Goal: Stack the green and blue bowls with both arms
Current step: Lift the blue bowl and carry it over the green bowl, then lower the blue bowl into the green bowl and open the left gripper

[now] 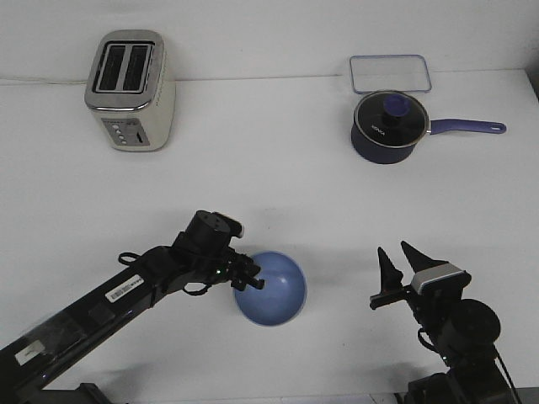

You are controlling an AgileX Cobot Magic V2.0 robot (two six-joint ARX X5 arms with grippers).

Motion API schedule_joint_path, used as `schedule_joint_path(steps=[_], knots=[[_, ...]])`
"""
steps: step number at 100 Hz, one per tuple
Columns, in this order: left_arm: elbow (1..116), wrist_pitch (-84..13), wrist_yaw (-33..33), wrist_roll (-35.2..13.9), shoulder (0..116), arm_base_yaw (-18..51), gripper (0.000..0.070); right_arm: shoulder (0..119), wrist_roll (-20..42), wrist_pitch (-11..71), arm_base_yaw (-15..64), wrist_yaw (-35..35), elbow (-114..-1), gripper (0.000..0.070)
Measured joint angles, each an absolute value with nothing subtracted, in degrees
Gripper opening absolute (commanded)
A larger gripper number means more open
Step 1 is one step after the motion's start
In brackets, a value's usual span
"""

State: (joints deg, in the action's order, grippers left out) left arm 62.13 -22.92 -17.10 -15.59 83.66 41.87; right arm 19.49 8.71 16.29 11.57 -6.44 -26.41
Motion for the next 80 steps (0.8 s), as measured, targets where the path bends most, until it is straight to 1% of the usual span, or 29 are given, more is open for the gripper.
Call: schedule_joint_path(steps=[12,15,19,29,34,43,52,62,65,72,80], knots=[[62.13,-22.9,-17.26,-14.5,85.36,43.38,0.002,19.49,8.71,16.25,11.57,-6.44,-26.41,0.0328],[62.13,-22.87,-17.34,-14.26,85.58,43.44,0.0036,19.49,8.69,16.23,11.57,-6.44,-26.41,0.0328],[62.13,-22.85,-17.34,-14.06,85.78,43.53,0.0103,19.49,8.67,16.19,11.57,-6.44,-26.41,0.0328],[62.13,-21.82,-17.37,-14.04,85.78,43.53,0.0325,19.49,8.56,16.05,11.57,-6.44,-26.41,0.0328],[62.13,-21.08,-17.37,-14.0,85.78,43.53,0.039,19.49,8.54,16.03,11.57,-6.44,-26.41,0.0328],[62.19,-20.97,-17.34,-13.34,85.78,43.53,0.0398,19.49,8.47,16.01,11.6,-6.44,-26.41,0.0328],[62.59,-21.43,-17.37,-12.71,85.78,43.53,0.0475,19.49,8.38,15.99,11.57,-6.44,-26.41,0.0328],[64.34,-22.59,-16.23,-12.1,85.6,43.35,0.0487,19.49,8.36,15.99,11.6,-6.44,-26.41,0.0328],[65.12,-23.4,-14.96,-11.75,85.25,43.16,0.0508,19.49,8.36,15.99,11.57,-6.44,-26.41,0.0328],[67.11,-25.43,-10.94,-10.63,83.46,42.41,0.0509,19.49,8.34,15.99,11.57,-6.44,-26.41,0.0328],[69.14,-26.04,-4.1,-8.67,79.48,41.1,0.0508,19.49,8.34,15.99,11.57,-6.44,-26.41,0.0328]])
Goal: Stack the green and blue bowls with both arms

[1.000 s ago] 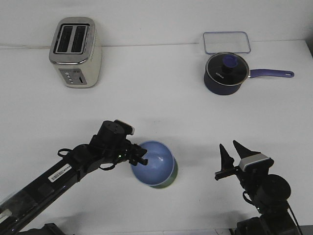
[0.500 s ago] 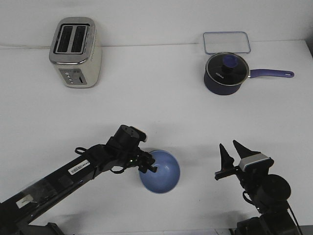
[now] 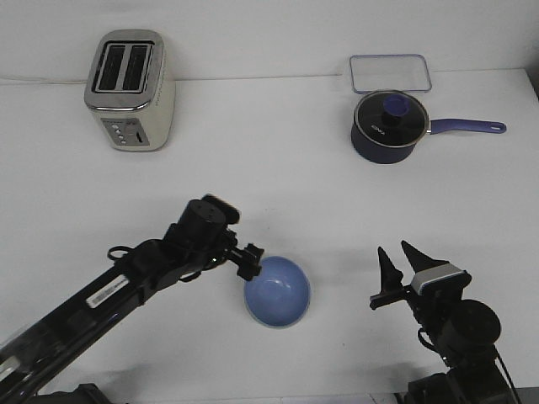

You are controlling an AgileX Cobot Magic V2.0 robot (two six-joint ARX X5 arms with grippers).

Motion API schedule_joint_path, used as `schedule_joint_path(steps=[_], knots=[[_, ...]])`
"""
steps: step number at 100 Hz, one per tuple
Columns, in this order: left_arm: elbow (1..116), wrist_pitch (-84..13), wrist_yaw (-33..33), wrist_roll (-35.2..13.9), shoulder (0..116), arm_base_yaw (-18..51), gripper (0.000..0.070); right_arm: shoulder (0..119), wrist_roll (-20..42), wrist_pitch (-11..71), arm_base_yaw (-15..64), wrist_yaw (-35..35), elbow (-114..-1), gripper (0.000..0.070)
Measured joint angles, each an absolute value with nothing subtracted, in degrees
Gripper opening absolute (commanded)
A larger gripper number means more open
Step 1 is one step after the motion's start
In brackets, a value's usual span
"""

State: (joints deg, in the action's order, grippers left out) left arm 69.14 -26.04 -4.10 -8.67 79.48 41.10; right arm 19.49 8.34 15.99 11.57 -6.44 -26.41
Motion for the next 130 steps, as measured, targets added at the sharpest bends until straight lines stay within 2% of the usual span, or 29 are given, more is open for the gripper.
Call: schedule_joint_path(steps=[16,20,22,26,27,28,29,30,33,37,43,61,75,86,97,130], knots=[[70.35,-21.52,8.82,-4.27,69.14,37.32,0.05,19.49,8.34,15.99,11.57,-6.42,-26.41,0.0328],[70.35,-20.86,11.07,-3.42,66.7,35.75,0.0473,19.49,8.34,15.99,11.57,-6.37,-26.41,0.0326],[70.35,-20.78,12.08,-2.98,65.54,34.81,0.0433,19.49,8.34,16.01,11.6,-6.35,-26.41,0.0324],[70.35,-20.97,13.3,-2.09,63.46,32.77,0.0307,19.49,8.34,16.01,11.6,-6.22,-26.41,0.0303],[70.35,-21.04,13.47,-1.89,62.98,32.23,0.0247,19.49,8.34,16.01,11.57,-6.22,-26.41,0.0294],[70.35,-21.15,13.56,-1.72,62.48,31.64,0.0225,19.49,8.36,16.01,11.57,-6.2,-26.41,0.0281],[70.35,-21.26,13.61,-1.48,62.04,31.07,0.0161,19.49,8.34,16.01,11.57,-6.17,-26.41,0.0269],[70.35,-21.39,13.65,-1.28,61.56,30.46,0.0137,19.49,8.36,16.01,11.57,-6.15,-26.41,0.0253],[70.24,-21.56,13.67,-0.86,60.31,28.75,0.0,19.49,8.36,16.01,11.57,-5.98,-26.41,0.0203],[69.49,-21.26,13.67,-0.51,58.46,26.37,0.0019,19.49,8.34,16.01,11.57,-5.91,-26.41,0.0127],[66.65,-19.94,13.67,-0.36,55.05,22.68,0.0012,19.49,8.34,16.01,11.57,-5.52,-26.41,0.0],[49.19,-9.32,13.52,1.08,41.32,14.06,0.0011,19.46,8.32,16.03,11.6,-2.72,-26.41,0.0],[32.58,2.66,9.76,1.78,28.88,10.92,0.0011,19.14,8.25,15.99,11.57,-1.3,-26.41,0.0],[24.08,4.69,9.06,1.89,21.74,10.13,0.0012,19.11,7.75,15.77,11.6,-1.26,-26.41,0.0],[22.63,1.06,9.06,1.89,19.22,9.98,0.0014,19.11,7.73,15.31,11.6,-1.26,-26.41,0.0],[23.2,2.48,9.04,0.67,15.29,9.98,0.0015,19.09,9.19,15.53,11.6,-3.01,-26.41,0.0]])
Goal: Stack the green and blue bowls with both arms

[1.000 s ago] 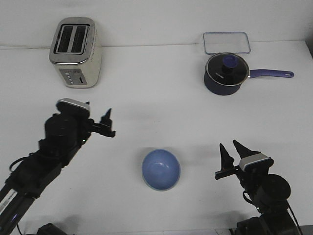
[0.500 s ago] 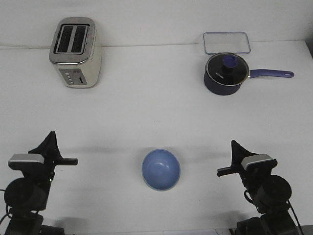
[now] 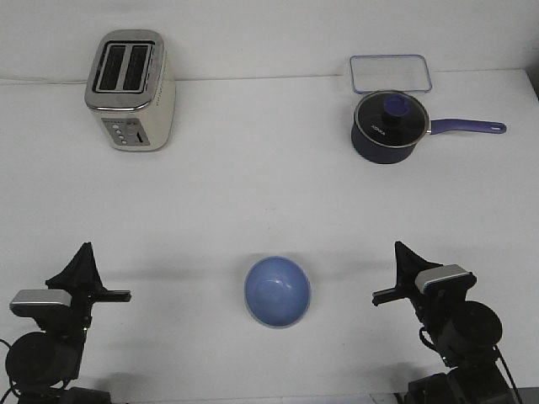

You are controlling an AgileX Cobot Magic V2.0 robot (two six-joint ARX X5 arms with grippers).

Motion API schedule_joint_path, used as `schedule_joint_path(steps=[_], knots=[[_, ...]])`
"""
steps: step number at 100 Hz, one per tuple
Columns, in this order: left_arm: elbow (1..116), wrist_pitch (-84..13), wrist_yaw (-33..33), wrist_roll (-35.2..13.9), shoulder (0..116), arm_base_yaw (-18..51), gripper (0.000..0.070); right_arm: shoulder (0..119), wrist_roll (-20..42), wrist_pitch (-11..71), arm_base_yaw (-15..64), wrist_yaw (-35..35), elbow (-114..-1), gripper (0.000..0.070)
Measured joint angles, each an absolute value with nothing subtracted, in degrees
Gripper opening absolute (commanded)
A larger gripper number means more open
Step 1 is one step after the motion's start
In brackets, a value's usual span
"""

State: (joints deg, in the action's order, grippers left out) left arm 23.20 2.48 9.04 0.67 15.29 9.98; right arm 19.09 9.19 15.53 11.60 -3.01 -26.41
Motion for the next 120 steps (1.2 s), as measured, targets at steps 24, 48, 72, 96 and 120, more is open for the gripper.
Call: schedule_joint_path(steps=[24,48,72,96,120], knots=[[23.2,2.5,9.04,0.6,14.92,9.98,0.0015,19.09,9.43,15.53,11.6,-3.01,-26.41,0.0],[23.0,2.59,9.06,0.21,14.31,9.39,0.0014,19.09,9.43,15.55,11.6,-3.01,-26.41,0.0],[11.88,2.85,4.03,-4.47,5.41,4.8,0.0013,19.09,9.43,15.55,11.6,-3.01,-26.41,0.0],[1.96,4.16,0.82,-7.51,0.32,1.93,0.0013,19.09,9.43,15.55,11.6,-2.98,-26.41,0.0],[1.91,7.07,-0.14,-6.74,0.25,1.93,0.0014,19.09,9.43,15.55,11.6,-2.98,-26.41,0.0]])
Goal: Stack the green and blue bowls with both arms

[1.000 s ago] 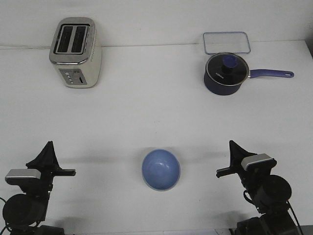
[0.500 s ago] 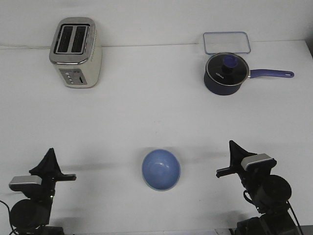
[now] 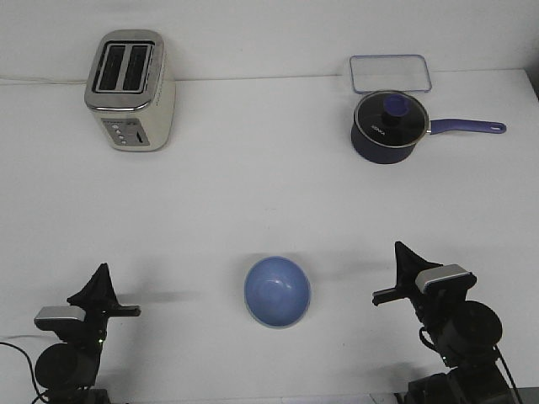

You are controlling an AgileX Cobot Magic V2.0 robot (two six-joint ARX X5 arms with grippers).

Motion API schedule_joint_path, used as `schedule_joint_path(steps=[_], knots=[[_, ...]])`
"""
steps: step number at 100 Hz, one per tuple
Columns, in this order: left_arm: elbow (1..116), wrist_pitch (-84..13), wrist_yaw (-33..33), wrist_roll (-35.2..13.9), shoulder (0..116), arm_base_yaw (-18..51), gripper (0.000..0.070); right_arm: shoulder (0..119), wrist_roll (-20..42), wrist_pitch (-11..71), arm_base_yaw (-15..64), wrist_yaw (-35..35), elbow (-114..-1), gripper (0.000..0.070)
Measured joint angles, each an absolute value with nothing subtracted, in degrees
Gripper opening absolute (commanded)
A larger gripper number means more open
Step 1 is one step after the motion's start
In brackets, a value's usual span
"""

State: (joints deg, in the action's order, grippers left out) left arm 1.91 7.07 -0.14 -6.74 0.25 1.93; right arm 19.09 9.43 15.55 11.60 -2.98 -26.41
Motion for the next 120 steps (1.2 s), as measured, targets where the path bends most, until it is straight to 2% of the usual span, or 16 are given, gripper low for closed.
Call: schedule_joint_path(steps=[17,89,103,112,120], knots=[[1.91,7.33,-0.12,-5.04,0.27,1.93,0.0015,19.09,9.45,15.55,11.6,-2.98,-26.41,0.0],[1.91,7.33,-0.14,-4.99,0.27,1.93,0.0014,19.09,9.1,15.55,11.57,-2.96,-26.41,0.0],[1.91,7.33,-0.14,-4.99,0.27,1.93,0.0014,17.98,3.09,11.77,10.02,0.12,-24.73,0.0],[1.91,7.33,-0.12,-4.97,0.27,1.93,0.0014,13.74,-2.2,7.03,6.28,1.08,-19.18,0.0],[1.91,7.33,-0.14,-4.97,0.3,1.93,0.0015,8.69,-5.76,6.5,3.27,0.1,-14.11,0.0]])
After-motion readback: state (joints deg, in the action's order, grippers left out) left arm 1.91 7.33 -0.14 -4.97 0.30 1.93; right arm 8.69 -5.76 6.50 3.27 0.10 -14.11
